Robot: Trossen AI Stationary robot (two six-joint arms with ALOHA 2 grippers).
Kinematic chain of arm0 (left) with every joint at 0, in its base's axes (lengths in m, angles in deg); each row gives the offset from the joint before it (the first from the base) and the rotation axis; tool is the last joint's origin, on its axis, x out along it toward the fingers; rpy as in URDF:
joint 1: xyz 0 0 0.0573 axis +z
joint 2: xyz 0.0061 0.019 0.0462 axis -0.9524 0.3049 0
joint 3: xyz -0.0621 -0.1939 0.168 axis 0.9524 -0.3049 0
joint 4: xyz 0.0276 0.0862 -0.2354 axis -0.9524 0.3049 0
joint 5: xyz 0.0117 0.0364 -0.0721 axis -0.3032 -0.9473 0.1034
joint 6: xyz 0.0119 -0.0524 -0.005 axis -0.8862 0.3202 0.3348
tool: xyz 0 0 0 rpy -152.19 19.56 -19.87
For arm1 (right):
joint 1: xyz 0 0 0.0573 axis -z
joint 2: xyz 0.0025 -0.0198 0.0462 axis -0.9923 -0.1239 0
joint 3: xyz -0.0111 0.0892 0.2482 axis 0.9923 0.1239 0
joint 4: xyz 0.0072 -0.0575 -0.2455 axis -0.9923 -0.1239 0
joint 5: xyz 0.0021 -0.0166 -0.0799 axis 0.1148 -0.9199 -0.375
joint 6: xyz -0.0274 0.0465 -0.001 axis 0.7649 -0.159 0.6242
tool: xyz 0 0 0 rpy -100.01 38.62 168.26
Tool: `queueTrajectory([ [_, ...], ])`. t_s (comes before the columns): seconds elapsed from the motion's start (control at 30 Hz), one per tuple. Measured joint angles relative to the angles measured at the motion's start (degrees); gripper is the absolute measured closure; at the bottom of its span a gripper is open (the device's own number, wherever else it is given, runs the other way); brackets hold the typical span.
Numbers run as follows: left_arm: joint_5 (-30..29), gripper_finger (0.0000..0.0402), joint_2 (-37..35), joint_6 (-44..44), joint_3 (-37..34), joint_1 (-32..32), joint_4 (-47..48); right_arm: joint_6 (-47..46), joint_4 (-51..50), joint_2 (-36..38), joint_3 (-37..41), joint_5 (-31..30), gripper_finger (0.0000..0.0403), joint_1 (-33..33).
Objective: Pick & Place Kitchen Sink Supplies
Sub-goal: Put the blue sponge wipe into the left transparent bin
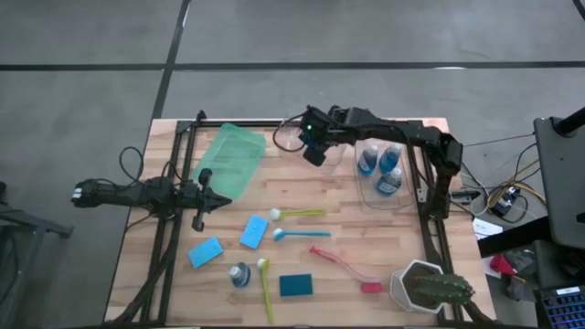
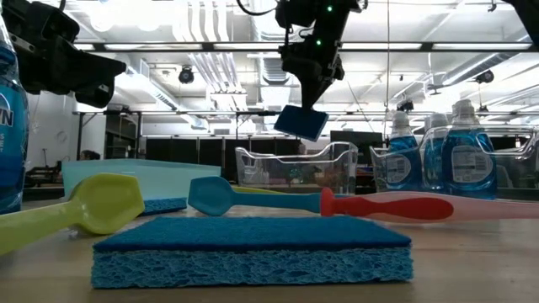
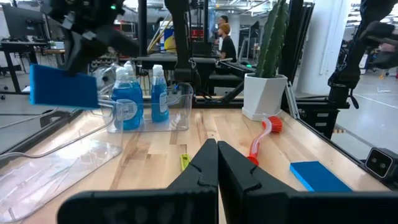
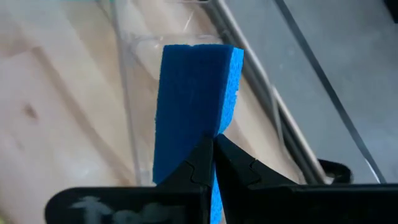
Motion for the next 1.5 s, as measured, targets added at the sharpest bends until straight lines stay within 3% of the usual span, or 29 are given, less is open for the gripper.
queueTrajectory([
  [0.27,0.0,0.0401,0.0,0.0,0.0,0.0,0.0,5.3,3.1,0.0,0.1,0.2,0.0394,4.2],
  [0.57,0.0,0.0401,0.0,0.0,0.0,0.0,0.0,6.9,4.5,-0.4,0.6,7.4,0.0394,7.1],
  [1.5,0.0,0.0401,0.0,0.0,0.0,0.0,0.0,6.7,17.7,-0.4,16.0,7.6,0.0394,7.5],
])
